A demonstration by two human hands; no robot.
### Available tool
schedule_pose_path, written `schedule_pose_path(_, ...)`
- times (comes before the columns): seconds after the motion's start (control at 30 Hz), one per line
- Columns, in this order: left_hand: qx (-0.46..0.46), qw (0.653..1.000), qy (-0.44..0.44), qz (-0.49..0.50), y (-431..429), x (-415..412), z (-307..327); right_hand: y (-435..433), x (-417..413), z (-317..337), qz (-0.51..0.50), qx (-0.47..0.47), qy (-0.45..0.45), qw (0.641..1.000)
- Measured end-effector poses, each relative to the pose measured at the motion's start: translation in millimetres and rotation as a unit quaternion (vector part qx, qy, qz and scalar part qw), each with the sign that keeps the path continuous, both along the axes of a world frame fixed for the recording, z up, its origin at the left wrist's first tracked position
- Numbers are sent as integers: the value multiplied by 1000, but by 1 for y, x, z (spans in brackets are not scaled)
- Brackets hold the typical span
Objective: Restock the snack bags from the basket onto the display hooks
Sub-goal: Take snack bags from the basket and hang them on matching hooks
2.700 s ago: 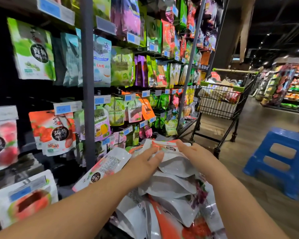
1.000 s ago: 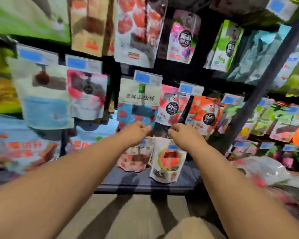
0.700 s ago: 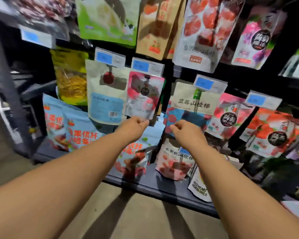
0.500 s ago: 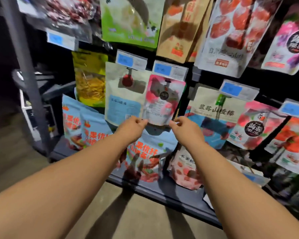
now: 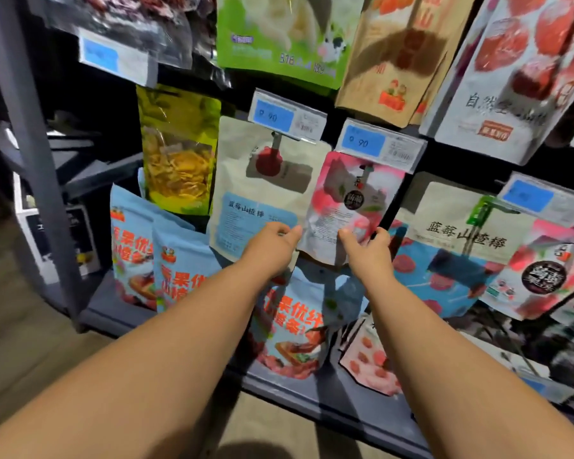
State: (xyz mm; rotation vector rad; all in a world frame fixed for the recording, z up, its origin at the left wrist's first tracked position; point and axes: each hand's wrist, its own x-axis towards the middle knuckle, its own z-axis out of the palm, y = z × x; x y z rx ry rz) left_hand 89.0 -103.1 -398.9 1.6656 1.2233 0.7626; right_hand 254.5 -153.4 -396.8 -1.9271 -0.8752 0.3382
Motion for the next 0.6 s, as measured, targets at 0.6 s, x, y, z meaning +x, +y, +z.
schedule_pose_path(0.6,12,996,-34,-85,26,36,10,-5,-12,-16,18,131,40,990)
